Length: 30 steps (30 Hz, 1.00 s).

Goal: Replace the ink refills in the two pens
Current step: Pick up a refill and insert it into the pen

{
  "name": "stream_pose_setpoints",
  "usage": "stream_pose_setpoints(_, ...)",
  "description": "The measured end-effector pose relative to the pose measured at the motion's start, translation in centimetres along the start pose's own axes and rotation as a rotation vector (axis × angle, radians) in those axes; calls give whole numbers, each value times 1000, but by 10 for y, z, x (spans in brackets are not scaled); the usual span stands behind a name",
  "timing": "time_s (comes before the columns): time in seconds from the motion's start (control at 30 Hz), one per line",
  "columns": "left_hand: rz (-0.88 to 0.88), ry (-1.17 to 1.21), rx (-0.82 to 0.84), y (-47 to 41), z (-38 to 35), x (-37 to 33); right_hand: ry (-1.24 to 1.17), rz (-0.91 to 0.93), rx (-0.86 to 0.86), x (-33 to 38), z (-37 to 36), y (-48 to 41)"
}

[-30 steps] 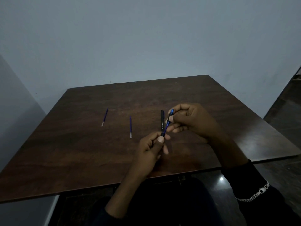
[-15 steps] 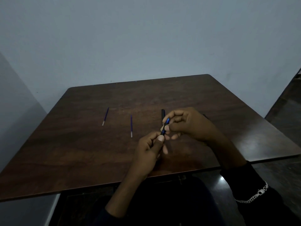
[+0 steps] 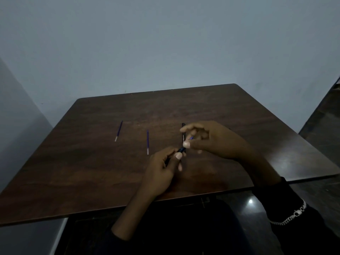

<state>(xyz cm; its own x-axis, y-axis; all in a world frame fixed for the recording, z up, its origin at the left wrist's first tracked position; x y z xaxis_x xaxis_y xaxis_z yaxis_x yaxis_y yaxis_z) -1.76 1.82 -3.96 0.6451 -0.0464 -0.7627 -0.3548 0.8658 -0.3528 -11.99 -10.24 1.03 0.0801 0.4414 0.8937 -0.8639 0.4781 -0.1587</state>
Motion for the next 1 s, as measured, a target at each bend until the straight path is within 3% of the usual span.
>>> stream_pose_setpoints(0.23,11,-26,38,1,-3,8,311,-22,5,-3,-14,-5)
stream_pose_setpoints(0.47,10,-34,27,0,-2,11,121,8,32,-7,-12,-4)
stream_pose_setpoints(0.67,-2,-50,49,2,-5,9,288,-40,27,-12,-16,-5)
stream_pose_setpoints(0.87,17,-63,57,1,-4,11,68,-1,106,-12,-16,-2)
stream_pose_setpoints(1.0,5,-58,60,3,-6,9,238,-12,43,-14,-19,-2)
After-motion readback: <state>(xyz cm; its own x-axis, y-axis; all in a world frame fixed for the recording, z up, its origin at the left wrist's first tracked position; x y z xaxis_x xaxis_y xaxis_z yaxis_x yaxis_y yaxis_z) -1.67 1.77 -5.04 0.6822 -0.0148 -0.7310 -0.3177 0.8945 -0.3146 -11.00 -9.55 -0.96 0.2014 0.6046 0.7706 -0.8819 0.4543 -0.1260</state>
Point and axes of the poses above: each hand's wrist, its own y-axis away from the middle knuckle, its own z-axis out of the back of the hand, x = y × z, the point moved 9 cm from there along -y, towards the middle knuckle, and after that the axes turned 9 degrees about -y, right-handed, at the moved point
